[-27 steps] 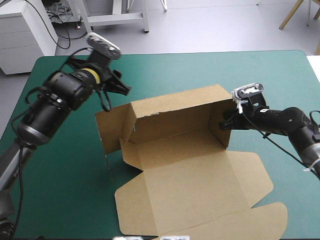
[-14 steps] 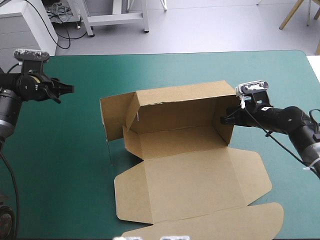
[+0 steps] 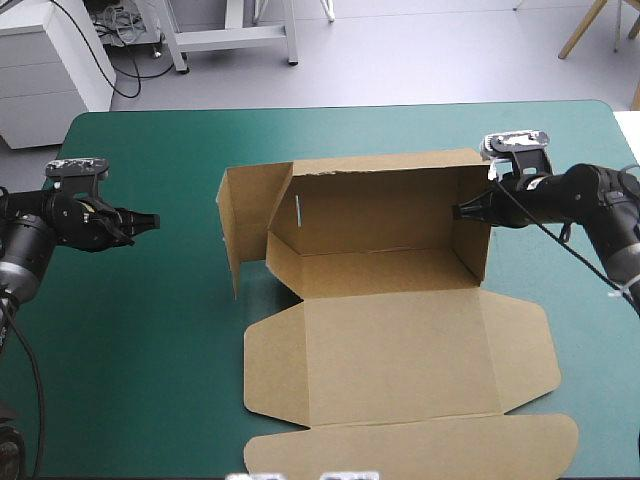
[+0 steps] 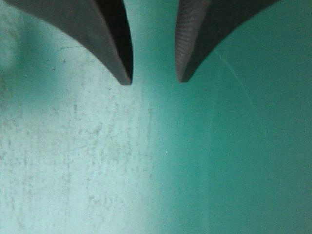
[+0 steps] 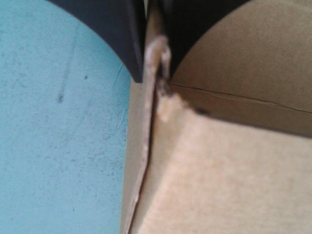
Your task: Fold the box
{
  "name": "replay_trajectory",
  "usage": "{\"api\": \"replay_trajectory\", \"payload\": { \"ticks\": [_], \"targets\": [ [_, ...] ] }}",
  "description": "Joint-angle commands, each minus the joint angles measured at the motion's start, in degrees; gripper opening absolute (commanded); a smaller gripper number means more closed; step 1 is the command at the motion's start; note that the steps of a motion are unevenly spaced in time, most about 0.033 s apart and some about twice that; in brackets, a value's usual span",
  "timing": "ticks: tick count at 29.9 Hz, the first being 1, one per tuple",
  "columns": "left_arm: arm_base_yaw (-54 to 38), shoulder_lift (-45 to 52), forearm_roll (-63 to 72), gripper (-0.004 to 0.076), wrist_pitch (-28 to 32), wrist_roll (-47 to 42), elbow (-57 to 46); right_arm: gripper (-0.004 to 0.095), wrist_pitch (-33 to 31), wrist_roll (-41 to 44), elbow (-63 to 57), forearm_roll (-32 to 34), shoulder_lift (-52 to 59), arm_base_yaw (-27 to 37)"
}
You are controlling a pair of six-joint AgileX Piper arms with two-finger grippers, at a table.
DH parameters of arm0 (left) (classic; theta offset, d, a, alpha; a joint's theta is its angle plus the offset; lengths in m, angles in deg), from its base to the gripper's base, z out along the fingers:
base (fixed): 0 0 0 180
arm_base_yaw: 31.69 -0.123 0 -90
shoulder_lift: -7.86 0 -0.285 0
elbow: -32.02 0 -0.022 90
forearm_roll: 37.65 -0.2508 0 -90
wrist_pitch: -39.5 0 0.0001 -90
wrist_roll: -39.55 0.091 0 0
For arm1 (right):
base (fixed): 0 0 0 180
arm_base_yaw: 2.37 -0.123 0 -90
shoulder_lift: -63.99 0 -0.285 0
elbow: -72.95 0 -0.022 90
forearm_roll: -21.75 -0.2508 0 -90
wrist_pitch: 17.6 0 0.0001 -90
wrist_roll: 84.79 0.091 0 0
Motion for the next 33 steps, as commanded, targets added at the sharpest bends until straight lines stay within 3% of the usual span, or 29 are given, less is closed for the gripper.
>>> {"api": "replay_trajectory", "payload": {
  "ticks": [1, 11, 20, 25, 28, 33],
  "targets": [
    [0.0, 3.2, 1.2, 0.0208, 2.4, 1.7, 1.4, -0.0017, -3.2, 2.0, 8.0, -0.7, -1.3, -0.2],
    [0.0, 4.1, 1.0, 0.0206, 1.1, 7.3, 1.4, -0.0018, -17.8, 4.9, 25.8, 1.2, -15.3, -0.2],
    [0.0, 4.1, 1.5, 0.0204, 1.1, 7.3, 1.4, -0.0015, -21.3, 7.8, 39.7, 0.7, -27.7, -0.6],
    [0.0, 4.1, 1.8, 0.0204, 1.1, 7.6, 1.4, 0.0015, -21.3, 6.7, 46.0, 5.1, -32.8, -3.5],
    [0.0, 4.1, 2.6, 0.0204, 0.7, 8.8, 1.4, 0.0117, -20.6, 6.5, 47.6, 6.9, -34.3, -4.7],
    [0.0, 4.1, 2.7, 0.0204, 0.2, 8.8, 1.4, 0.0435, -19.3, 7.0, 48.3, 6.4, -34.5, -4.6]
  ]
}}
